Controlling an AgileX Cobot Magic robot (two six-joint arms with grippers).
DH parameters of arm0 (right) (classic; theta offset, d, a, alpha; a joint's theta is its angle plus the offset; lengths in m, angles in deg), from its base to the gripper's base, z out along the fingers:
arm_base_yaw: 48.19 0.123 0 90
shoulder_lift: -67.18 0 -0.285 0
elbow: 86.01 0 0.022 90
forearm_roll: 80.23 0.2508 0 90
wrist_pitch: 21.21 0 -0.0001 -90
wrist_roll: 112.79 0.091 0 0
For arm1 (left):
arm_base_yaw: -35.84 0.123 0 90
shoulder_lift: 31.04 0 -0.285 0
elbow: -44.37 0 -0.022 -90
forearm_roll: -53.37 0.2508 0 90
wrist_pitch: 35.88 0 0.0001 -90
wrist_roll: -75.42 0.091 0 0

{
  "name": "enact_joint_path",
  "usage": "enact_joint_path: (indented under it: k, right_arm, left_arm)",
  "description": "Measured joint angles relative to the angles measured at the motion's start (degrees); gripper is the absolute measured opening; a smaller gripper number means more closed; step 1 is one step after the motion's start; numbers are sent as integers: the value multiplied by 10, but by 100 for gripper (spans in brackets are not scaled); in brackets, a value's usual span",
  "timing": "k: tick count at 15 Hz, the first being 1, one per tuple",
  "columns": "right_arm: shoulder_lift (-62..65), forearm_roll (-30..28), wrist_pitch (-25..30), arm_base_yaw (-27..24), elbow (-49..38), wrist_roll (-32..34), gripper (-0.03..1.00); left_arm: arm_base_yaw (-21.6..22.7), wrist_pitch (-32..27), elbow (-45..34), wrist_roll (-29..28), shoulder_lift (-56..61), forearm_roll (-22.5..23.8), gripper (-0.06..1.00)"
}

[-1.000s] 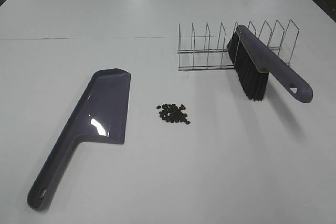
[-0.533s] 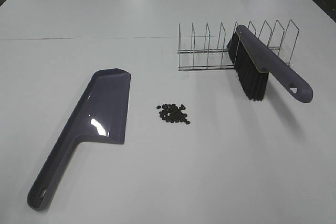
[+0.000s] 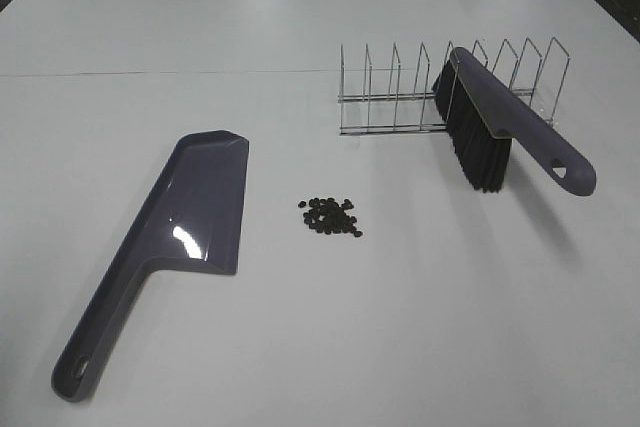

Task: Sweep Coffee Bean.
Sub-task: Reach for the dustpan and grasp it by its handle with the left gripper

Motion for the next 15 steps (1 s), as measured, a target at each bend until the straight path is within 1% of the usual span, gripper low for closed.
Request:
enact_joint_path:
  k: [2, 3, 4, 5, 7, 8, 10, 12, 15]
  right_arm:
    - [0, 0, 0, 0, 0, 0, 60]
    - [0, 0, 0, 0, 0, 0, 60]
    - [0, 0, 0, 0, 0, 0, 60]
    - [0, 0, 0, 0, 0, 0, 60]
    - [0, 0, 0, 0, 0, 0, 60]
    - [0, 0, 0, 0, 0, 0, 60]
    - [0, 0, 0, 0, 0, 0, 60]
    - [0, 0, 0, 0, 0, 0, 60]
    - [0, 0, 0, 0, 0, 0, 60]
  left_arm:
    - [-34, 11, 0, -32, -45, 9, 99]
    - [-107, 52, 0, -83, -102, 27, 99]
    - [-147, 80, 1, -105, -132, 37, 99]
    - [-179, 113, 5, -117, -171, 47, 99]
    - [-221, 156, 25, -121, -256, 70, 99]
    - [-228, 161, 33, -121, -280, 76, 99]
    - [-244, 182, 65, -122, -369, 90, 99]
    - [-246, 214, 93, -123, -452, 80, 99]
    - [-246, 283, 124, -123, -560, 52, 99]
